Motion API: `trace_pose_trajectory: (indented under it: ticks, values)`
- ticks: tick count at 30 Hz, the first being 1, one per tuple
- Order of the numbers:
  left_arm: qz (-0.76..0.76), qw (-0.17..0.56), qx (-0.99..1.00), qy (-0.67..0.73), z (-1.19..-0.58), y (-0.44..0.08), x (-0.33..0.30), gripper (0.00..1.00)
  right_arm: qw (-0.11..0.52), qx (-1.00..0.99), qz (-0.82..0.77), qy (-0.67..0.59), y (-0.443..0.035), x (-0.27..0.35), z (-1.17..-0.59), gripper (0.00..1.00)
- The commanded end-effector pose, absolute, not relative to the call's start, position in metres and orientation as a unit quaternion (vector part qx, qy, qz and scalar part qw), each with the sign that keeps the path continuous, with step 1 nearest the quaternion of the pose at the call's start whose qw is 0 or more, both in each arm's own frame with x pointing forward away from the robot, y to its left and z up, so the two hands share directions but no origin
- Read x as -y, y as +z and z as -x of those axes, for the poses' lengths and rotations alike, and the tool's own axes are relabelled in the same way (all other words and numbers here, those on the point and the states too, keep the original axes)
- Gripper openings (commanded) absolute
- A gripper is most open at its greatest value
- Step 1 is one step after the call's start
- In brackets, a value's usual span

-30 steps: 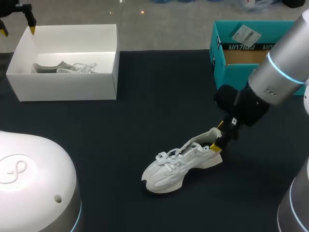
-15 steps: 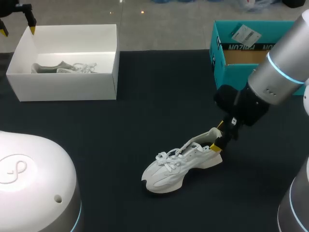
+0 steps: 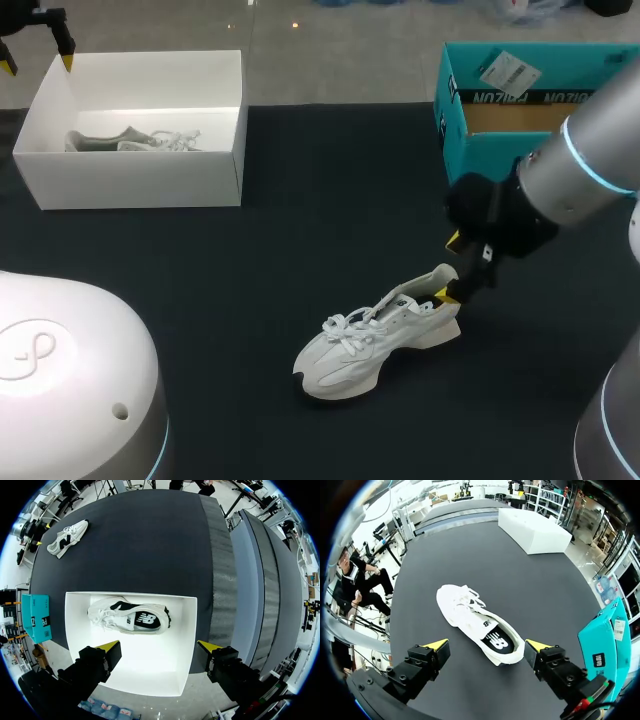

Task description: Take the shoe out of the shoebox, open the shoe tongue, remove and reinsert the insole, then place the shoe into the shoebox

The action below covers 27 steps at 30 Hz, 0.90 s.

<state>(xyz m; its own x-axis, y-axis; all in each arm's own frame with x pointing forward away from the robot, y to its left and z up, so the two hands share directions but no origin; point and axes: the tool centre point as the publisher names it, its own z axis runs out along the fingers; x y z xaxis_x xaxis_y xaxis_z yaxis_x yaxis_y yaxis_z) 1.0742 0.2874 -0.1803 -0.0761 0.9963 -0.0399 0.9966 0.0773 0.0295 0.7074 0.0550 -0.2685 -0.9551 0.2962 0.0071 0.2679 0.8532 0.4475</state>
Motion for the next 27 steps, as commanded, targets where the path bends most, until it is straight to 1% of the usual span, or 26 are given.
trace_pose_trajectory:
  ticks: [1, 18, 22, 27]
  values:
    - [-0.679, 0.025, -0.734, -0.001, -1.073, -0.180, -0.287, 1.00, 0.021, -0.960, -0.142, 0.239, -0.267, -0.044, -0.710, 1.00]
    - [-0.679, 0.025, -0.734, -0.001, -1.073, -0.180, -0.287, 1.00, 0.021, -0.960, -0.142, 0.239, -0.267, -0.044, -0.710, 1.00]
    - [-0.679, 0.025, -0.734, -0.001, -1.073, -0.180, -0.287, 1.00, 0.036, -0.954, -0.086, 0.285, -0.269, -0.032, -0.715, 1.00]
    - [-0.679, 0.025, -0.734, -0.001, -1.073, -0.180, -0.287, 1.00, 0.060, -0.956, -0.049, 0.284, -0.269, -0.023, -0.719, 1.00]
